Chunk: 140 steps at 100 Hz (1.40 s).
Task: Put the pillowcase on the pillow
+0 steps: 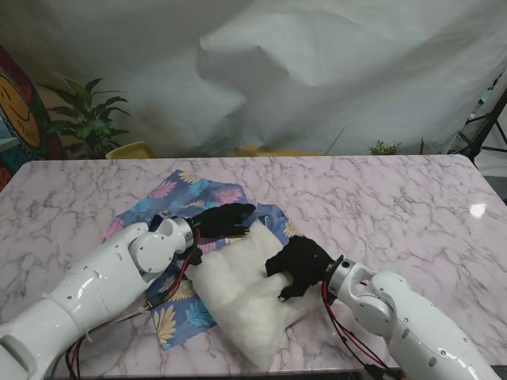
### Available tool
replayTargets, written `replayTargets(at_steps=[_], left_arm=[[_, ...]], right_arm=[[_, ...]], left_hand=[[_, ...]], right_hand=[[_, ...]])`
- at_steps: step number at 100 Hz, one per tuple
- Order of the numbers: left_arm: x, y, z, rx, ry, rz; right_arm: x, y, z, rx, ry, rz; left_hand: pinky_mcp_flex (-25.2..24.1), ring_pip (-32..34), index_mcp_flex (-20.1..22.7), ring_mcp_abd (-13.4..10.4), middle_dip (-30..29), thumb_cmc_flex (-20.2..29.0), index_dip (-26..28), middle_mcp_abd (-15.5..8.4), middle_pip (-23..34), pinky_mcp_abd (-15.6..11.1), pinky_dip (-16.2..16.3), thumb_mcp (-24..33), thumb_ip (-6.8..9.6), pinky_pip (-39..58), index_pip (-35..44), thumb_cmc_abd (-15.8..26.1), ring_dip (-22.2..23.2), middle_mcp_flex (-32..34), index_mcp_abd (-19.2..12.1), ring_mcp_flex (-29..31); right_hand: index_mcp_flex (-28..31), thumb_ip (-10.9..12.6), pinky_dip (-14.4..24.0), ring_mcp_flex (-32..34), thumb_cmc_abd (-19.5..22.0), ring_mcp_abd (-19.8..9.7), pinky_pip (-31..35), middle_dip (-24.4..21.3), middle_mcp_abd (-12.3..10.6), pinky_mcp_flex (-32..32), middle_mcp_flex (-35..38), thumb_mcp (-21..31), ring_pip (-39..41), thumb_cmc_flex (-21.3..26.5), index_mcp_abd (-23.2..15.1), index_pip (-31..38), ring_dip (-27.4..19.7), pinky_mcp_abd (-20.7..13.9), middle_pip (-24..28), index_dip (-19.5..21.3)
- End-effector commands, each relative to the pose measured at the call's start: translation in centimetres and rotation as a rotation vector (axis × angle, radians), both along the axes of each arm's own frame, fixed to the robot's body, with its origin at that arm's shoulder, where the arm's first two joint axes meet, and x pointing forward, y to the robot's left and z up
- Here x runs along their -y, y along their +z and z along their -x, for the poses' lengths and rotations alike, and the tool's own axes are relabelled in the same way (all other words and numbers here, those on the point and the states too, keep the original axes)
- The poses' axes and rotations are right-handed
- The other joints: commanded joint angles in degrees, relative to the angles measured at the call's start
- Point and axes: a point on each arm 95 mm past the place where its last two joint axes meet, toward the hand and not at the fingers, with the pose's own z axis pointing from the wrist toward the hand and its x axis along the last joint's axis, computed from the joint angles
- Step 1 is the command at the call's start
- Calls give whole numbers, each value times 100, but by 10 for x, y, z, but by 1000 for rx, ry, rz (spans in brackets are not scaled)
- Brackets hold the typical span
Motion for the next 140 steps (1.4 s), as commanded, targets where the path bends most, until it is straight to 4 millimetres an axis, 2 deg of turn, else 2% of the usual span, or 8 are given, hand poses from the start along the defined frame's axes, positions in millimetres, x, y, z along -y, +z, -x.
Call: replayTargets(at_steps=[1, 25, 36, 48, 83, 106, 131, 140], left_arm=[[27, 2, -1, -1, -31, 23], [79, 11, -8, 103, -127, 208], [92, 18, -4, 156, -180, 239], [94, 36, 7, 245, -219, 211], [-6, 75, 28, 326, 22, -221], [-57, 56, 38, 143, 141, -403], [-76, 18, 8, -17, 204, -381], [-79, 9, -6, -70, 218, -395]], right_arm=[[-4, -11, 11, -26, -7, 13], [-6, -12, 20, -81, -44, -6], [-9, -15, 18, -79, -77, 2], [-11, -19, 12, -70, -139, 29], [-13, -19, -2, -27, -439, 64], [-8, -16, -3, -21, -589, 164], [-2, -14, -2, -41, -499, 103], [2, -10, -1, -28, -445, 94]], left_hand=[[77, -73, 136, -74, -128, 380, 30, -173, 258, -77, -122, 123, 65, 216, 341, -79, -36, 159, -179, 145], [-72, -114, -20, -314, -152, 559, 14, -579, 541, -386, -193, 167, 49, 152, 1522, -83, -80, 500, -545, 298], [-354, -312, 5, -408, -187, 216, -34, -894, 492, -362, -286, 15, 51, -67, 1745, -42, -198, 632, -824, 128], [-773, -533, 16, -22, -276, -456, -145, -1006, 260, 20, -479, -123, 90, -510, 1754, 37, -263, 451, -954, -564], [-892, -440, 381, 246, -276, -1112, -165, -149, -209, 314, -447, -175, 61, -719, 1048, 209, -74, -328, -684, -1151], [-793, -493, 182, 515, -177, -1341, -102, 4, -351, 571, -266, -229, 66, -695, 551, 297, 2, -374, -315, -1039], [-969, -792, -215, 605, -280, -1972, -231, -49, -673, 628, -436, -313, -14, -1290, -99, 344, -136, -465, -327, -1389], [-1038, -874, -477, 655, -389, -2272, -290, -3, -917, 650, -490, -350, -93, -1512, -353, 351, -195, -547, -236, -1558]], right_hand=[[502, 376, 164, 679, 75, -189, 281, 334, 134, 195, 457, 529, 747, 726, -991, 732, 429, 279, 554, 282], [331, 595, 749, 763, 442, -334, 1365, 764, 586, 1635, 324, 201, 3028, 1014, -474, 798, 1314, 66, 1470, 397], [264, 649, 1018, 781, 583, -1079, 2529, 806, 708, 3134, 234, 106, 4805, 1045, -316, 833, 1957, -572, 1810, 433], [211, 689, 1136, 785, 785, -1712, 3532, 856, 738, 3885, 239, -3, 5903, 989, -193, 859, 2448, -837, 2073, 458], [76, 776, 1734, 801, 1116, -2594, 4922, 1049, 830, 4171, 188, -113, 6652, 949, 96, 944, 3278, -1692, 2447, 586], [11, 800, 1812, 805, 1305, -2684, 4979, 1125, 810, 4189, 189, -192, 6648, 894, 167, 945, 3345, -1819, 2560, 654], [-225, 869, 1796, 807, 1580, -2528, 4822, 1282, 740, 4158, -15, -103, 6688, 770, 89, 956, 3341, -1697, 2694, 857], [-587, 762, 1787, 803, 2257, -2490, 4732, 1533, 568, 4139, -275, 28, 6800, 650, -167, 1057, 3345, -1616, 2961, 1199]])
